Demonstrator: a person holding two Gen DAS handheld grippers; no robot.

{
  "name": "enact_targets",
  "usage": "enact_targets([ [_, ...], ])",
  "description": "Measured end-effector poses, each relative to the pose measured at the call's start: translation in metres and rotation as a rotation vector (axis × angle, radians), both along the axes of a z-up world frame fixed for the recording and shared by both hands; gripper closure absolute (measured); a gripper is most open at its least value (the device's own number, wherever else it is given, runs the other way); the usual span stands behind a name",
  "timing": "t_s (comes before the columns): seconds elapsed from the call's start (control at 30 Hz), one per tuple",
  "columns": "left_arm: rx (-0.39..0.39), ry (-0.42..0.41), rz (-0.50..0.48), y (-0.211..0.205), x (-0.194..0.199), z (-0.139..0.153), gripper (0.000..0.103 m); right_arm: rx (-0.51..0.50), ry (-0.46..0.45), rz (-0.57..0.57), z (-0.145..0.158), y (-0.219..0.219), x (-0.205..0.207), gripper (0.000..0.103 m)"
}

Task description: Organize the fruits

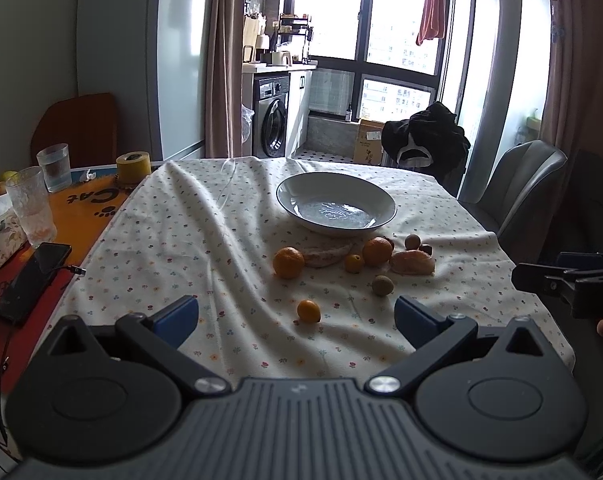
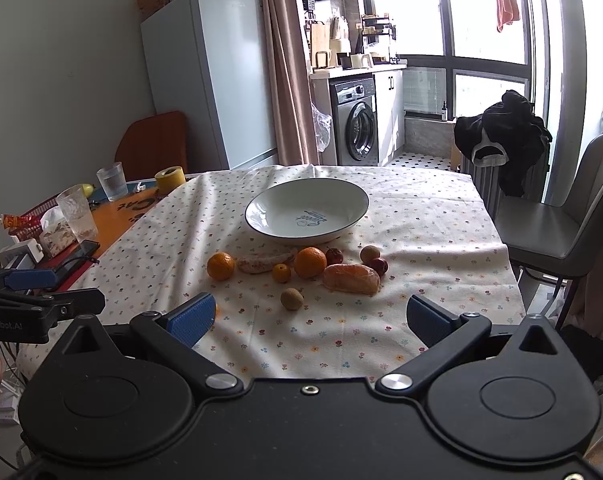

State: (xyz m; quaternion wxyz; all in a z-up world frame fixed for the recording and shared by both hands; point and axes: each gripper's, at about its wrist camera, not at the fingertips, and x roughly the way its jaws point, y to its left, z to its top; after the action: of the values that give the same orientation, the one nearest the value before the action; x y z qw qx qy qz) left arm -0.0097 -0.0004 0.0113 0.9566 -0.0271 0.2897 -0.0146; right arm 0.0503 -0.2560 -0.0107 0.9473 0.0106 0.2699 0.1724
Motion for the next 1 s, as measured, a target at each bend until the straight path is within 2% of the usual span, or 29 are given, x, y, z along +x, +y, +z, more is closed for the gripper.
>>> enact_targets([
  [0.2, -0.003, 0.002, -0.006, 0.0005, 0.0005, -0.0025, 0.000, 0.040, 0.013, 0.000, 0.0032, -0.0031, -0.0003, 0.000],
  [0.37, -0.003, 0.000, -0.001, 0.0008, 0.0004, -0.0026, 0.000, 0.009, 0.008, -0.009, 0.0031, 0.0010, -0.0011, 0.000],
  [1.0, -0.001, -0.009, -0.006, -0.0023, 0.0007, -0.0035, 0.000, -0.002, 0.003, -0.017, 0.0015, -0.0027, -0.0002, 0.000],
])
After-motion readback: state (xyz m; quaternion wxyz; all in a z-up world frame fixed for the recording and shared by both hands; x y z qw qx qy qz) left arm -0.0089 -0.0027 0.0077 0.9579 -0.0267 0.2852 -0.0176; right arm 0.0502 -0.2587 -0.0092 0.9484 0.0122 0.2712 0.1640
